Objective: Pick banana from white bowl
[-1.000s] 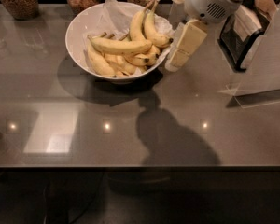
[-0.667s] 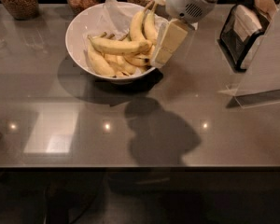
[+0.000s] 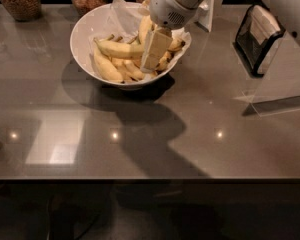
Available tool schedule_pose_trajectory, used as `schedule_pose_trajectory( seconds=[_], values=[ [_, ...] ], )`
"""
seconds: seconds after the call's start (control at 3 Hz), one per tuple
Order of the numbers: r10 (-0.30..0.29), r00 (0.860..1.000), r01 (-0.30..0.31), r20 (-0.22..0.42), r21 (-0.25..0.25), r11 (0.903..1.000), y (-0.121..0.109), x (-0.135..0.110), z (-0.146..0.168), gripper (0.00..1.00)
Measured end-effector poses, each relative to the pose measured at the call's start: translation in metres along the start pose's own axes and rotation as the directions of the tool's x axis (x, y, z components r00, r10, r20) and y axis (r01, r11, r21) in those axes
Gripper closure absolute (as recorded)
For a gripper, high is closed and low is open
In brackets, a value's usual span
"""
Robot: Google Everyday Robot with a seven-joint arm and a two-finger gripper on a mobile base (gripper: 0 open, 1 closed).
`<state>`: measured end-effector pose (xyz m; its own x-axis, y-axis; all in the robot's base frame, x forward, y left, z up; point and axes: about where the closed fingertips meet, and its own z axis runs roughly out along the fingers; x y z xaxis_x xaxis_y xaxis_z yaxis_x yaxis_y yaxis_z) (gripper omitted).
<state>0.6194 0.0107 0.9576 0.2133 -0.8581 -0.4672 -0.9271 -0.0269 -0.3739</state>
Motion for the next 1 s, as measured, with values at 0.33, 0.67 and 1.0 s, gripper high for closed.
schedule_pose_trajectory(
  seconds=[0.33,0.67,1.0],
  values=[
    [-0.018,1.000,0.018,-0.011,-0.019,0.9997,-0.008,-0.003,0.019,0.17],
    [-0.019,0.999,0.018,-0.031,-0.038,0.9991,-0.015,0.000,0.036,0.23],
    [-0.013,0.998,0.010,-0.055,-0.053,0.9985,-0.020,0.004,0.051,0.24]
  ],
)
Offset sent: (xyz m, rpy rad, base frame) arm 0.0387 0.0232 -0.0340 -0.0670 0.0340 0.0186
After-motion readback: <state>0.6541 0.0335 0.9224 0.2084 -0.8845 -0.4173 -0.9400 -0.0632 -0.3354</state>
